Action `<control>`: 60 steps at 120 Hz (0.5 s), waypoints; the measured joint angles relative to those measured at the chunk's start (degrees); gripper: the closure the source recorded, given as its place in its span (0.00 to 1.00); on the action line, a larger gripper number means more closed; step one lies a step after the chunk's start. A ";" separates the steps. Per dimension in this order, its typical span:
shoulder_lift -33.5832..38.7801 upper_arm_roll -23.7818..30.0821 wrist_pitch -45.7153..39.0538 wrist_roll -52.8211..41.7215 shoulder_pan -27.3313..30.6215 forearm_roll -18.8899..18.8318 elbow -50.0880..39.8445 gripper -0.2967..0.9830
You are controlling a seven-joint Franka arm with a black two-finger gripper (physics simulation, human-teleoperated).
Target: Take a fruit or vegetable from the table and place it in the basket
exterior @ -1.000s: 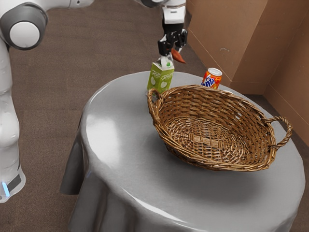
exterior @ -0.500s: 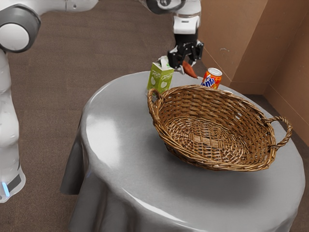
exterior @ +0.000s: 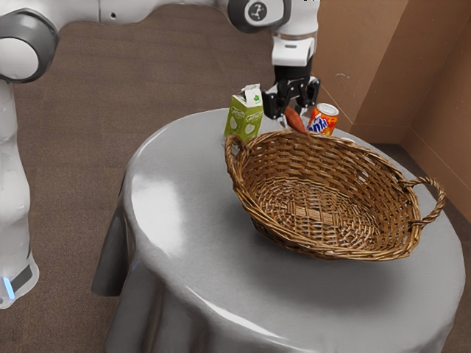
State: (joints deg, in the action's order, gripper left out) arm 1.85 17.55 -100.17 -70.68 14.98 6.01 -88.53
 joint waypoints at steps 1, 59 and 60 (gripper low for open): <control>-0.03 0.04 -0.01 0.04 0.00 -0.02 0.00 0.66; -0.41 0.75 -0.25 2.48 -4.14 -2.00 0.09 0.28; -0.41 0.74 -0.25 2.54 -4.17 -2.01 0.09 0.27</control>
State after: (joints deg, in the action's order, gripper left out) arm 1.44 18.29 -100.42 -68.14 10.81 4.00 -88.44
